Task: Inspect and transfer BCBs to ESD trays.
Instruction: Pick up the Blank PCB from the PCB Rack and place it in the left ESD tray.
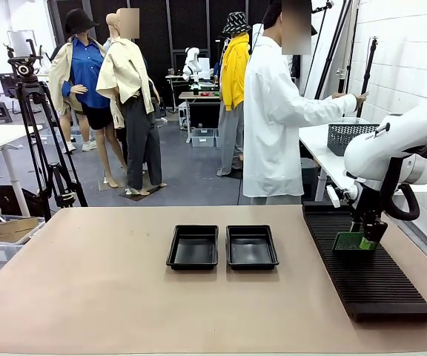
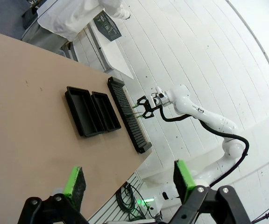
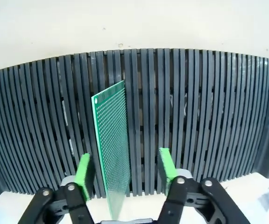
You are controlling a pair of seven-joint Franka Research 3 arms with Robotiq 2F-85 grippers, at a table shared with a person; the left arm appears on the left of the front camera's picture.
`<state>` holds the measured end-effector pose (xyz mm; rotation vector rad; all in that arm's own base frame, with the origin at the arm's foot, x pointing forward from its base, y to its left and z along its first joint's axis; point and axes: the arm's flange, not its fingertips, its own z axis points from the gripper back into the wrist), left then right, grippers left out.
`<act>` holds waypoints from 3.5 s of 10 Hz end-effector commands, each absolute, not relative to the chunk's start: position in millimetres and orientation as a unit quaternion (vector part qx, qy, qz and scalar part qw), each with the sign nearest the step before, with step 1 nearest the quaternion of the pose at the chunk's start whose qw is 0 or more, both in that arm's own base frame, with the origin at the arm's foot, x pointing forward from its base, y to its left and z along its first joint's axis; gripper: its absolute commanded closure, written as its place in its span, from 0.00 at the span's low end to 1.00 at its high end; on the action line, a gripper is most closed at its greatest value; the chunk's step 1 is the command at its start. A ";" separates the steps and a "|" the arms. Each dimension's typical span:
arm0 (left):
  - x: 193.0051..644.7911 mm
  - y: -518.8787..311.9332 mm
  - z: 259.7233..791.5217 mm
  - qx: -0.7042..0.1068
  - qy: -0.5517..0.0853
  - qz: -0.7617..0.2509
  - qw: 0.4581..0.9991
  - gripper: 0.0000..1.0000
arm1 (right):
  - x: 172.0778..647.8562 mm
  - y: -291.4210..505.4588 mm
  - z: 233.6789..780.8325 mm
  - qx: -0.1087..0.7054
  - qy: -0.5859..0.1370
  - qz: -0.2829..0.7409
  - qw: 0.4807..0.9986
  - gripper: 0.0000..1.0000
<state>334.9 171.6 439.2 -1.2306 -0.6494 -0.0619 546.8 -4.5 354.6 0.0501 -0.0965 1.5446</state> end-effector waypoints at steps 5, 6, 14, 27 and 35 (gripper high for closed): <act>333.1 172.0 440.8 -0.571 -0.299 -0.028 0.764 0.00 | 556.5 -1.2 355.4 -0.001 -0.032 0.696 0.717 1.00; 333.1 172.0 440.8 -0.571 -0.299 -0.028 0.764 0.00 | 557.0 -1.0 355.0 0.000 -0.031 0.697 0.717 1.00; 333.1 172.0 440.8 -0.571 -0.299 -0.028 0.764 0.00 | 558.5 0.7 364.1 0.010 -0.014 0.687 0.726 1.00; 333.1 172.0 440.8 -0.571 -0.299 -0.028 0.764 0.00 | 498.7 47.5 491.0 0.013 -0.085 0.535 0.841 1.00; 333.1 172.0 440.8 -0.571 -0.299 -0.028 0.764 0.00 | 480.0 92.9 492.9 0.089 -0.106 0.175 0.975 1.00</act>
